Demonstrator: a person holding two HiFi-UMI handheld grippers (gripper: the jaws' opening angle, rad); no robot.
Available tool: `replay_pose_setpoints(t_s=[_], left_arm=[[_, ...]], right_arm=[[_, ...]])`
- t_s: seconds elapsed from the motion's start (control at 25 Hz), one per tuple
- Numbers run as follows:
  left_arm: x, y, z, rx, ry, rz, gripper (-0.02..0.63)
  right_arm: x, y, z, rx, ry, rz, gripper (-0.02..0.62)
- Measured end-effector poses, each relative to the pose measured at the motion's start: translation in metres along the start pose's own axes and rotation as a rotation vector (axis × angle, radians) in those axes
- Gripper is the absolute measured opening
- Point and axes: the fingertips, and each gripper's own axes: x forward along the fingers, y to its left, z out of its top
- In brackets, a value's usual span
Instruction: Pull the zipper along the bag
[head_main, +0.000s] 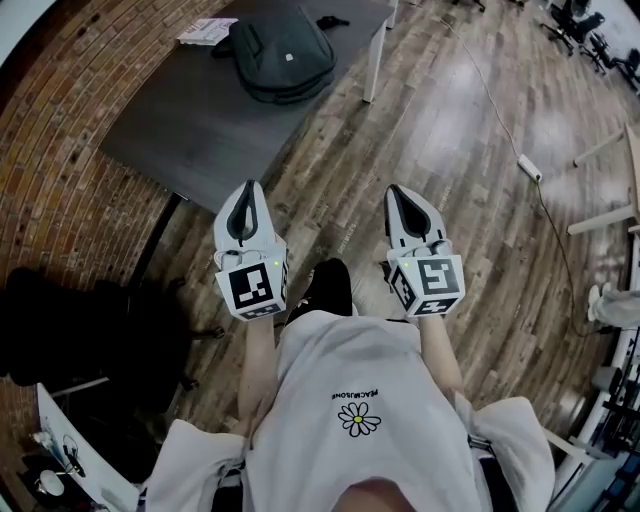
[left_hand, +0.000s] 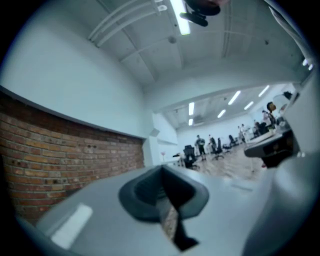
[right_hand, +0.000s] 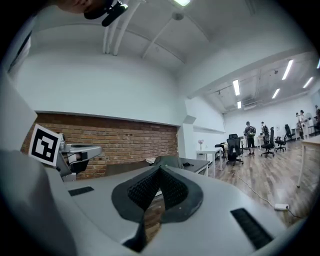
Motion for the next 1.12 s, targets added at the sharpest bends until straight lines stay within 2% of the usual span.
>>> replay_pose_setpoints(t_s=[0.2,0.56,0.92,1.12], left_arm=[[0.024,-0.003,-0.002,-0.011,0.002,0.011,0.000],[0.100,-0.014,0.008,0.016,-0.038,-0.048,0.000],[0.226,-0.008,0.023,0.042,-0.079,-0.090,-0.001],[0.291,0.007,0.019,0.071,-0.048,-0.107,0.000]], right_arm=[[0.001,-0.021,0.000,-0.038,0.011,-0.015,0.002],[0.039,-0.063,0.003,-0.026,0.002,-0.071,0.002],[0.145,-0.111,0.030,-0.060,-0.005,-0.079,0.002],[0.224,-0.128,0.042,-0.040,-0.001,-0.046,0.002]])
